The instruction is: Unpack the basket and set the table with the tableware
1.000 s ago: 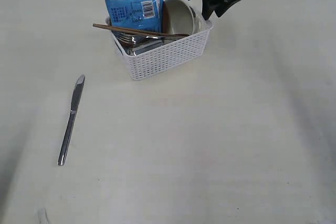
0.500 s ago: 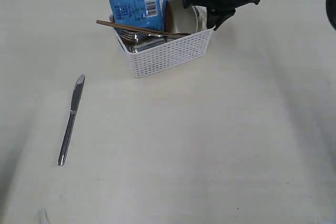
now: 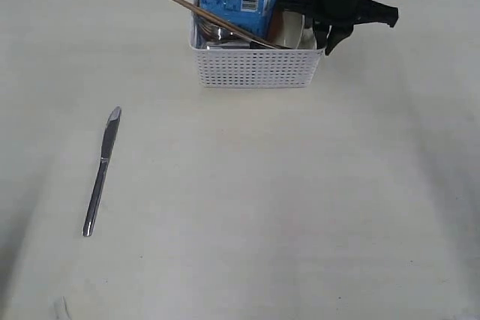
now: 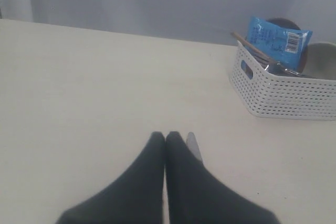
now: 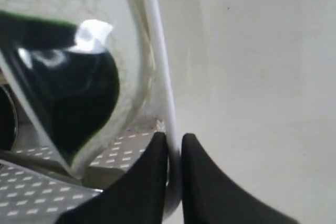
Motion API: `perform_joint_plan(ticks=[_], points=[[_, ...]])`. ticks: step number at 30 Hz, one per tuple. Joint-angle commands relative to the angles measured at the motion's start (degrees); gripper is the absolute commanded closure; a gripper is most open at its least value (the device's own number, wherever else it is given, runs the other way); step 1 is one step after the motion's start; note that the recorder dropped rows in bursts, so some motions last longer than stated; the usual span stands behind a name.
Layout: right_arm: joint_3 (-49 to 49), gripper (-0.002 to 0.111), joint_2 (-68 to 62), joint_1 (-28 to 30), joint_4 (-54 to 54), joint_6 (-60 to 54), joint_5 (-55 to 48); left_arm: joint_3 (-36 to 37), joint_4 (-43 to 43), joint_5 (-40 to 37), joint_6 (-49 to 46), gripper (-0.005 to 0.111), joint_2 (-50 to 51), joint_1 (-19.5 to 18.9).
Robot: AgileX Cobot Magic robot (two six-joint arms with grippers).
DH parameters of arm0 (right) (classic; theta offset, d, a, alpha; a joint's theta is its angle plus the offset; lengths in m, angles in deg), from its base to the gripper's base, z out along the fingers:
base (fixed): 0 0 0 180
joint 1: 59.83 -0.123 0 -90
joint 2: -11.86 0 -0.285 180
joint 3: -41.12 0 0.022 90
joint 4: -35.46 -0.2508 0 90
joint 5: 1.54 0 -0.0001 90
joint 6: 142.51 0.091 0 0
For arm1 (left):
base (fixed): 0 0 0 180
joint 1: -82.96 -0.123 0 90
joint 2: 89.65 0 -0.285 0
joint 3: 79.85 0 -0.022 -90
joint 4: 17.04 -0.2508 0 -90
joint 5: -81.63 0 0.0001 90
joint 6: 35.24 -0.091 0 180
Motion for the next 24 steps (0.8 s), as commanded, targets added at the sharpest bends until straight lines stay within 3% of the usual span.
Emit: perform_joint_plan(ticks=[1,8,13,15,19,24], points=[[5.38,0.109,3.01,-0.21,1.28,1.22,-2.36,0.16,0.03,0.54,-0.03,0.107,-0.21,-0.06],[5.74,0.104,8.13,-0.21,2.73,-2.49,-1.27,0.16,0.03,0.54,-0.03,0.107,-0.21,-0.06],[5.74,0.063,10.14,-0.21,3.21,-3.50,-1.27,0.16,0.03,0.54,-0.03,0.107,-0.21,-0.06],[5.74,0.056,10.47,-0.21,4.27,-3.40,-1.53,0.16,0.03,0.54,-0.03,0.107,-0.21,-0.06],[5.61,0.060,11.12,-0.21,4.41,-7.02,-1.22,0.16,0.03,0.54,-0.03,0.107,-0.21,-0.06],[2.97,0.062,11.12,-2.26,-5.09,-34.75,0.71,0.16,0.03,0.54,-0.03,0.107,-0.21,-0.06]])
